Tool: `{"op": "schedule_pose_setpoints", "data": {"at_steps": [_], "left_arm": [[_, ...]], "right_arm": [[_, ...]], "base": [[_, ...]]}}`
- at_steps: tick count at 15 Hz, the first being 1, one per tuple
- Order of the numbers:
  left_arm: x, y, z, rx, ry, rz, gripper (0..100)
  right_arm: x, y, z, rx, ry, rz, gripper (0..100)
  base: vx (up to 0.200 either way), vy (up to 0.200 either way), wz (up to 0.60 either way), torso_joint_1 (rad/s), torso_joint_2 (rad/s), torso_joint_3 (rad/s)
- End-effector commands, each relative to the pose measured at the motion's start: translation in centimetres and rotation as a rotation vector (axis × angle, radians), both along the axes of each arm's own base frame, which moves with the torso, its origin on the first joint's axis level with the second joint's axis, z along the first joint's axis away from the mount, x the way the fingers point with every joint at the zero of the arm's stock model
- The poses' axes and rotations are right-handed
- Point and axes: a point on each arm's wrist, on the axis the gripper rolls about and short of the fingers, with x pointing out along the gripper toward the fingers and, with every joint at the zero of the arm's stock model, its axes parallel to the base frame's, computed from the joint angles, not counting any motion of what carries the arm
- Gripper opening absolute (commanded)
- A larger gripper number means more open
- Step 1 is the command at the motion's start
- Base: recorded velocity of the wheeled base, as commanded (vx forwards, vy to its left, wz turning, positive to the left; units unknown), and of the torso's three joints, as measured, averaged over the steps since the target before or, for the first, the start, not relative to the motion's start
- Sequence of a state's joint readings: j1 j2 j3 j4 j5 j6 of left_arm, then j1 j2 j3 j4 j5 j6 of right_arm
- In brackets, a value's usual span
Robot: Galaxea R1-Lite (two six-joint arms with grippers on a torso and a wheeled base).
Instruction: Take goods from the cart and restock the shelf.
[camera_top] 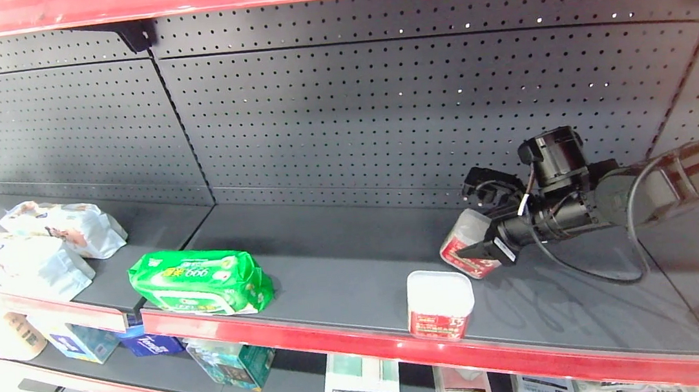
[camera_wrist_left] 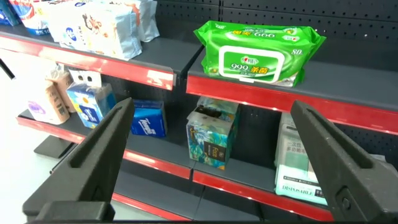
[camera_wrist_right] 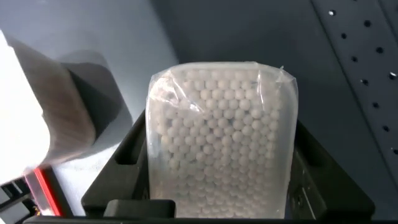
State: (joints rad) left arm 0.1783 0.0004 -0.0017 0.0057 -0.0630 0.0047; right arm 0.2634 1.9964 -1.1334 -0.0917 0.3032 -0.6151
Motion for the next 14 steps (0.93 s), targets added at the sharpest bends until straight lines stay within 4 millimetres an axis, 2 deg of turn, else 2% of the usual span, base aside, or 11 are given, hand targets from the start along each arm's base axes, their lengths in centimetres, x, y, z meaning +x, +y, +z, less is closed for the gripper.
{"op": "schedule_pose_setpoints", "data": {"at_steps": [1, 6, 7, 14], "left_arm": [[0.0, 0.0, 0.0, 0.0, -0.001, 0.0, 100], [0.0, 0.0, 0.0, 0.0, 0.0, 0.001, 100], [0.0, 0.0, 0.0, 0.0, 0.0, 0.001, 100], [0.0, 0.0, 0.0, 0.0, 0.0, 0.0, 100]], "right_arm": [[0.2, 0.4, -0.5, -0.004, 0.009, 0.006, 0], [0.4, 1.0, -1.1, -0.012, 0.023, 0.018, 0], [0.4, 1.1, -1.2, -0.013, 0.022, 0.02, 100], [0.8, 1.0, -0.2, -0.015, -0.016, -0.003, 100]], "base": [[0.0, 0.0, 0.0, 0.0, 0.0, 0.0], [0.0, 0.0, 0.0, 0.0, 0.0, 0.0], [0.0, 0.0, 0.0, 0.0, 0.0, 0.0], [0.0, 0.0, 0.0, 0.0, 0.0, 0.0]]}}
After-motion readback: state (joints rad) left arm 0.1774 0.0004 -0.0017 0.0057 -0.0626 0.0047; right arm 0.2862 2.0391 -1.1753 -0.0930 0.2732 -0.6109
